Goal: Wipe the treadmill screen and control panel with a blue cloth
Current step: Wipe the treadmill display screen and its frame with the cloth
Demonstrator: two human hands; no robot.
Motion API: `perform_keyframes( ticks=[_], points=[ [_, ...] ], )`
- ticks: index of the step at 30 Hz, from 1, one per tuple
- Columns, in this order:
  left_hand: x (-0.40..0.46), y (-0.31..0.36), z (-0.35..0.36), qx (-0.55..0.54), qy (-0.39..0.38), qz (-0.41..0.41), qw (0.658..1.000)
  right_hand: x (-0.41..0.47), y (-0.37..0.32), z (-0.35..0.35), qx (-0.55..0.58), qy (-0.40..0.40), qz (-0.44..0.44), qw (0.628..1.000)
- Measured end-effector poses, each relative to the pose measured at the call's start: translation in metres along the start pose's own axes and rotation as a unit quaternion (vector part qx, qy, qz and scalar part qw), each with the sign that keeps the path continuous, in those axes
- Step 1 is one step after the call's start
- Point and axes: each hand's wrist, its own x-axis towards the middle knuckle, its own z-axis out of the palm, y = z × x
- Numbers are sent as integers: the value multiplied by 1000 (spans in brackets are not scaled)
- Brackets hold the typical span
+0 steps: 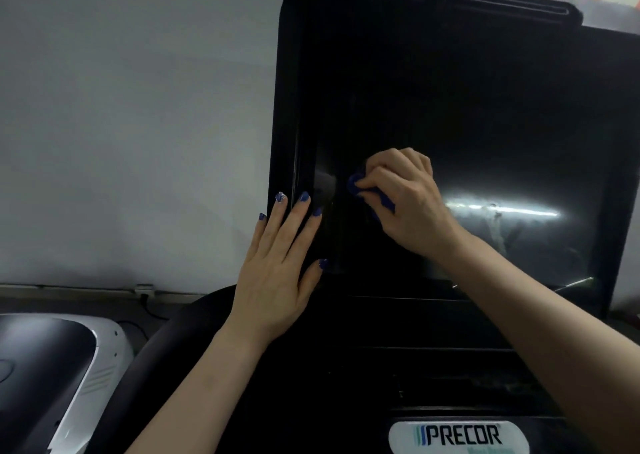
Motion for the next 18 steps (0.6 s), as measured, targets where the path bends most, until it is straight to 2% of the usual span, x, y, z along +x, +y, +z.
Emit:
perform_keyframes(
  ticks=[4, 9, 13, 18],
  points=[
    [0, 0, 1, -9, -1, 1, 1000, 11, -15, 12, -9, 19, 16, 1000],
    [-1, -1, 1, 6, -8, 7, 1000, 5, -12, 6, 11, -17, -27, 999],
    [-1, -1, 1, 10, -15, 11, 1000, 17, -28, 19, 7, 19, 13, 1000],
    [-5, -1, 0, 15, -26, 10, 1000, 13, -25, 13, 19, -37, -39, 998]
  ],
)
